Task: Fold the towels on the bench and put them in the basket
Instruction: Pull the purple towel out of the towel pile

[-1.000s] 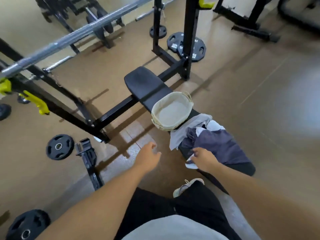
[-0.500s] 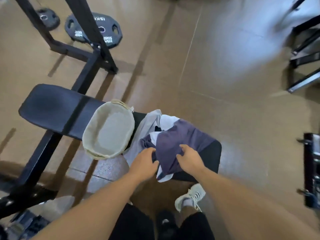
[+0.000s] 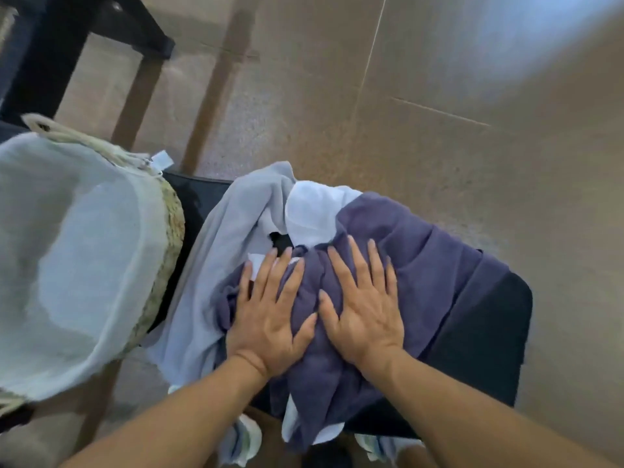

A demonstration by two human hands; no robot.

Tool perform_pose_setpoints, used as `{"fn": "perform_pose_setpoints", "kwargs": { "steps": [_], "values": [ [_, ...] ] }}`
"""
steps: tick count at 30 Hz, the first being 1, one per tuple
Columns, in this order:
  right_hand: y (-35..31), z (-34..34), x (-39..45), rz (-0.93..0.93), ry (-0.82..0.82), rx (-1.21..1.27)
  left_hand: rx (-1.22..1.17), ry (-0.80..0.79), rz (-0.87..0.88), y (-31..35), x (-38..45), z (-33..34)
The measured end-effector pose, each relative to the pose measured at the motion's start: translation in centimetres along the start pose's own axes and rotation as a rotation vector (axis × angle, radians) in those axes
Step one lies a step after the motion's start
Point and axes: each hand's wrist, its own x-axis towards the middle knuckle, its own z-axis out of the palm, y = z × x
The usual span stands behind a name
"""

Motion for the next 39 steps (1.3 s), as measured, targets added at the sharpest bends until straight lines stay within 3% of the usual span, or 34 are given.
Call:
{"fn": "perform_pose_setpoints", "kwargs": {
  "steps": [8, 18, 27, 30, 34, 37, 39],
  "values": [
    [0.7, 1.0, 0.2, -0.072, 0.183, 0.101, 0.018, 0.101, 0.053, -0.5, 0.1, 0.6],
    [1.0, 0.4, -1.5, -0.087, 0.166, 0.154, -0.044, 0.221, 0.07, -0.2, -0.4, 0.9],
    [0.4, 1.3, -1.9, -0.055, 0.277, 0.197, -0.091, 0.372, -0.014, 0.7, -1.4, 1.3],
    [0.4, 1.3, -2.1, -0.061, 0.269, 0.17, -0.11, 0.359, -0.077, 1.5, -2.0, 1.2],
    [0.6, 1.1, -2.6, -0.069, 0.253, 0.149, -0.315, 0.264, -0.156, 2.7, -2.7, 0.1],
    [0.7, 1.0, -3.0, -0.101, 0.211, 0.153, -0.392, 0.324, -0.098, 2.5, -3.6, -0.5],
    [1.2, 0.9, -3.2, -0.114, 0.198, 0.233, -0.311, 0.401, 0.055, 2.8, -3.5, -1.3]
  ]
}}
